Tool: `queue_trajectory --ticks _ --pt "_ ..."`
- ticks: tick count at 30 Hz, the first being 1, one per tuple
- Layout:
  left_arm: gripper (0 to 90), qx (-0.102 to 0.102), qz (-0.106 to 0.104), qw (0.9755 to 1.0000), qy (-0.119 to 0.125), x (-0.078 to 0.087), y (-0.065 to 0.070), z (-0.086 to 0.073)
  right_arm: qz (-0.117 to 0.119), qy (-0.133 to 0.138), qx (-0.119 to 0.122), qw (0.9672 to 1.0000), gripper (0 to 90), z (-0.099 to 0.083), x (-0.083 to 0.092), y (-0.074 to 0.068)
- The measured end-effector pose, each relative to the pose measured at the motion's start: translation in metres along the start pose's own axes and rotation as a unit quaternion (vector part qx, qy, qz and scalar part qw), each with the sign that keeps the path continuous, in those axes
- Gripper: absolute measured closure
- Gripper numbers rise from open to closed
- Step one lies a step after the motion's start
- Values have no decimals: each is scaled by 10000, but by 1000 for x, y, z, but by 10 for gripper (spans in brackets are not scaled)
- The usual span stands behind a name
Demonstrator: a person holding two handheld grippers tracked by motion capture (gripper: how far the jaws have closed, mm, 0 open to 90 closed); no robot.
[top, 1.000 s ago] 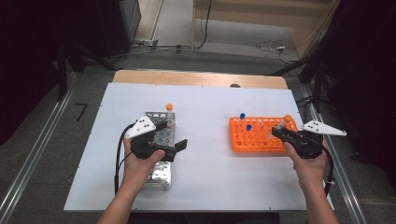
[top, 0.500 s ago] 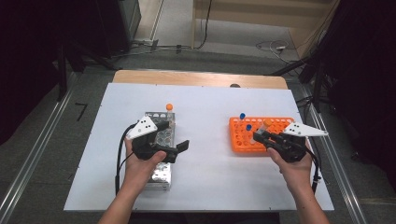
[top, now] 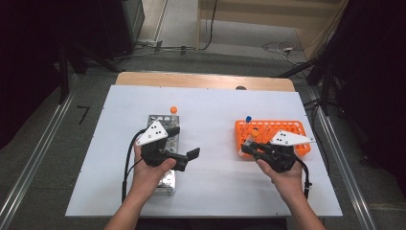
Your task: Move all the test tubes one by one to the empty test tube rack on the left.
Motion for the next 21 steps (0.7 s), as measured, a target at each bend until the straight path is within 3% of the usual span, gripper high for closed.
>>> queue_trajectory --ticks 21 --pt "73 -115 -543 9985 -14 -13 32 2 569 -179 463 9971 726 2 -25 -52"
Point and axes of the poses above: each handheld gripper's, and its own axes: x roughly backward along the jaws, z roughly out of its top, y roughly to its right, the point moved 8 cm from there along -x, roughly forward along the jaws, and after that the axes turned 8 degrees about -y, right-handed, at the moved point
